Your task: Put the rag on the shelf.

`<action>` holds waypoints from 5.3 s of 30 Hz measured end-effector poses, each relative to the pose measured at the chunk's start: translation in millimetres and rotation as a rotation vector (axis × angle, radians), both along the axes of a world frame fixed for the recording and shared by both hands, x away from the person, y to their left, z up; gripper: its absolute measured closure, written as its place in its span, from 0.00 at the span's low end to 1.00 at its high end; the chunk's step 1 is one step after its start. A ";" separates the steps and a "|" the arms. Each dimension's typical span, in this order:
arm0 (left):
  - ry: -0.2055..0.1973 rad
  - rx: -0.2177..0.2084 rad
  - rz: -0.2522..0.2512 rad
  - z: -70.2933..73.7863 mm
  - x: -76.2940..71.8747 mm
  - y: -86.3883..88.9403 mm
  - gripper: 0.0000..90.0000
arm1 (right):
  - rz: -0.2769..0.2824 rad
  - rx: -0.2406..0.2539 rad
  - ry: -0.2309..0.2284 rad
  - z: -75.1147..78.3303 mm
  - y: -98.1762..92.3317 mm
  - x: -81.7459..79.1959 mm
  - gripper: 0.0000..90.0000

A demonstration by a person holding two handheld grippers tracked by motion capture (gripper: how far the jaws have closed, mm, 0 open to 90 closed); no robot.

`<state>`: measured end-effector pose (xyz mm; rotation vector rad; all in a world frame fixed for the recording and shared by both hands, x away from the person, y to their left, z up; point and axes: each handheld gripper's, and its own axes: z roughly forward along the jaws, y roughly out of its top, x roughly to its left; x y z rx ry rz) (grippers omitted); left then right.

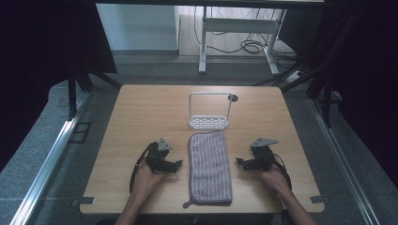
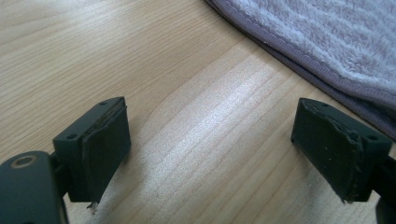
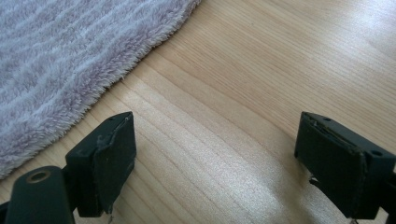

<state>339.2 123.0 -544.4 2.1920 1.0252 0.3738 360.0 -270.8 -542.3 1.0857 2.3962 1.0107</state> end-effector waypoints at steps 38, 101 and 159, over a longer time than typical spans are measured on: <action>-0.028 -0.048 -0.031 19.1 16.4 -9.5 0.23 | -0.016 0.032 0.060 24.9 9.4 10.5 0.21; -0.219 -0.165 -0.144 154.0 63.5 -45.9 0.89 | 0.103 0.102 -0.202 143.9 72.9 44.2 0.94; -0.312 -0.149 0.034 278.9 183.2 -50.4 0.86 | -0.042 0.091 -0.420 283.4 90.4 159.4 0.92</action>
